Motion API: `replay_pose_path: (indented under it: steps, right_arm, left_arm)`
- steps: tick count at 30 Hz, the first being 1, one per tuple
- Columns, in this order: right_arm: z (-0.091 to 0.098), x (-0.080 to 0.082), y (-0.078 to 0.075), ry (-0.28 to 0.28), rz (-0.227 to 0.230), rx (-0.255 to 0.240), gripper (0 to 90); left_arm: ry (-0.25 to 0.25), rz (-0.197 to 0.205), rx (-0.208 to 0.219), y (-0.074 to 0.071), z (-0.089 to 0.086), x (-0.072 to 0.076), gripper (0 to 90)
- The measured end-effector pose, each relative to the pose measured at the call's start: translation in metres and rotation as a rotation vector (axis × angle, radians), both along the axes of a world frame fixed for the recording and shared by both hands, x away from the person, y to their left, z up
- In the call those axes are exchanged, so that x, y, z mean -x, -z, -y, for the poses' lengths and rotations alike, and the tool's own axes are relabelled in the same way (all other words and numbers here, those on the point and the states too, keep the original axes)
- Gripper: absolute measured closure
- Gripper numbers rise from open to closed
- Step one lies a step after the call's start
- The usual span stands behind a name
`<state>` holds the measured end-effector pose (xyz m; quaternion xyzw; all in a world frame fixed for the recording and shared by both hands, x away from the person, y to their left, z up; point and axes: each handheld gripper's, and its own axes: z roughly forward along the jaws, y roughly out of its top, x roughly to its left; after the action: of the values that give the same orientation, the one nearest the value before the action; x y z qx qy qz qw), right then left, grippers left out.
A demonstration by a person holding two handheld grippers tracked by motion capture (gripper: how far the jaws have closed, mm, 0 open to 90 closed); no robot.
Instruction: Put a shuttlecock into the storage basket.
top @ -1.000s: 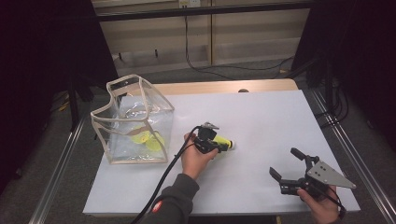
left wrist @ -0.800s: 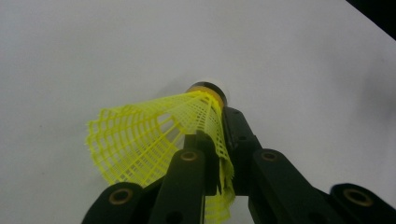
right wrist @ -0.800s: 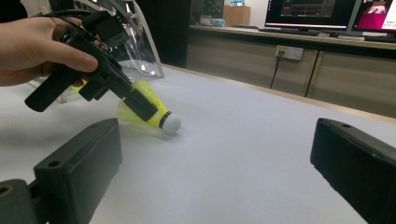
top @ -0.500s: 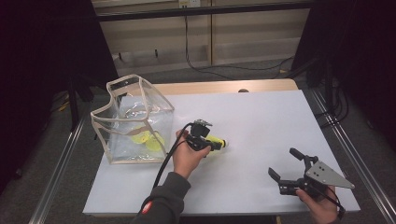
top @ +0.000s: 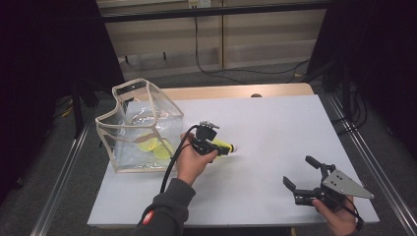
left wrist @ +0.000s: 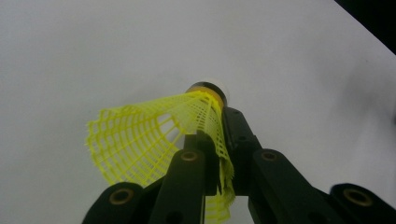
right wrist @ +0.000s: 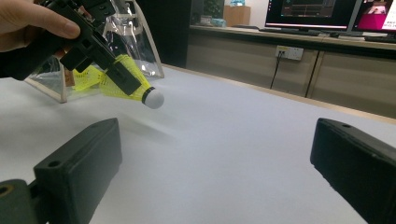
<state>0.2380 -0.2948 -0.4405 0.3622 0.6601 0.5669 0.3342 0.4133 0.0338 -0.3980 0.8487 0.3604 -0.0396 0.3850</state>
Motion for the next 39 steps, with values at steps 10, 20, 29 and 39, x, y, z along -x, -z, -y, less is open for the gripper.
replay_pose_path:
  steps: [10,20,29,39]
  right_arm:
    - [0.000,0.000,0.000,-0.003,-0.001,0.004,1.9]
    - [-0.001,0.000,0.000,-0.002,0.001,0.004,2.0]
    - [-0.001,0.000,0.000,-0.002,0.002,0.003,2.0]
    - [0.000,0.000,0.000,-0.002,0.000,0.003,1.9]
  left_arm:
    - [-0.002,-0.012,-0.013,-0.011,-0.007,0.000,86.5]
    - [0.000,-0.011,-0.024,-0.023,-0.012,0.000,86.5]
    - [-0.002,-0.007,-0.033,-0.033,-0.015,-0.001,86.5]
    - [0.003,-0.004,-0.041,-0.043,-0.020,-0.003,86.5]
